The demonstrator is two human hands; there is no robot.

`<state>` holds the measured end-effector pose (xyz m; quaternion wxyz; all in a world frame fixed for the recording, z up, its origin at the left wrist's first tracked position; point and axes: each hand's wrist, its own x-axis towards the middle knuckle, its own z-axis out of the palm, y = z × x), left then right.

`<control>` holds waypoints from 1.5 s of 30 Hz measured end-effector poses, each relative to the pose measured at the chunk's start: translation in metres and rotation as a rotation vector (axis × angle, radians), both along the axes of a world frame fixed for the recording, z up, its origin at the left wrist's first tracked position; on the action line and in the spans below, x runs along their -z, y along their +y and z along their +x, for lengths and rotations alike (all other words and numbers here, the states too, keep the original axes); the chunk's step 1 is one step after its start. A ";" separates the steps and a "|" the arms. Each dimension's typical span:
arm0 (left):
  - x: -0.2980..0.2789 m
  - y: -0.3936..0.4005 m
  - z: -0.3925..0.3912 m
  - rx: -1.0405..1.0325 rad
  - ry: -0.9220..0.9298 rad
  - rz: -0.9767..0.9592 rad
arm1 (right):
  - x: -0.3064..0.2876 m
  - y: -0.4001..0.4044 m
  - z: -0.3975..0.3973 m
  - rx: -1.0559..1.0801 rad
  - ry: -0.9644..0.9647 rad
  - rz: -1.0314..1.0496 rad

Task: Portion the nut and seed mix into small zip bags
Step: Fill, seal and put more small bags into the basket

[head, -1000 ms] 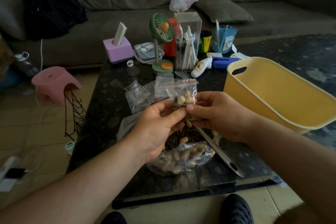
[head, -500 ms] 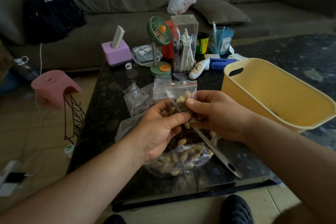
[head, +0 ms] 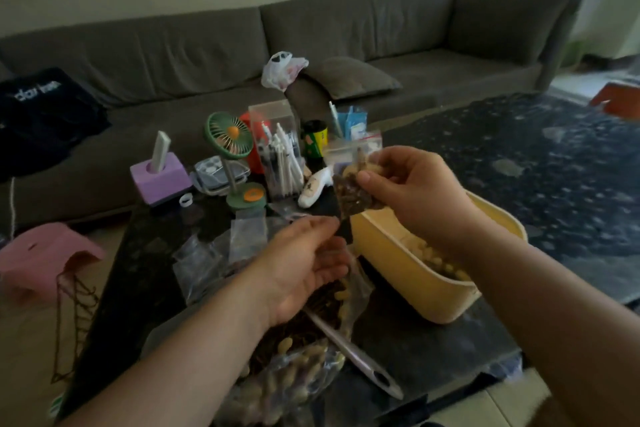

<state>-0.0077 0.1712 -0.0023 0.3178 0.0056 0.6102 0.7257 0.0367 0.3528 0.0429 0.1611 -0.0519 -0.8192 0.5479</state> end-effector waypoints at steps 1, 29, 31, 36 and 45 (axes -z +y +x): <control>0.001 0.014 -0.003 0.006 -0.003 -0.054 | 0.000 0.013 -0.002 0.064 0.007 0.059; 0.020 0.065 0.074 -0.016 0.488 -0.128 | 0.052 0.062 -0.012 0.218 -0.279 0.855; 0.021 0.066 0.074 -0.023 0.506 -0.140 | 0.050 0.059 -0.008 0.225 -0.180 0.860; 0.021 0.067 0.073 -0.049 0.488 -0.136 | 0.040 0.059 0.004 0.067 -0.343 0.909; 0.016 0.069 0.071 0.031 0.446 -0.096 | 0.047 0.062 0.010 0.043 -0.323 0.861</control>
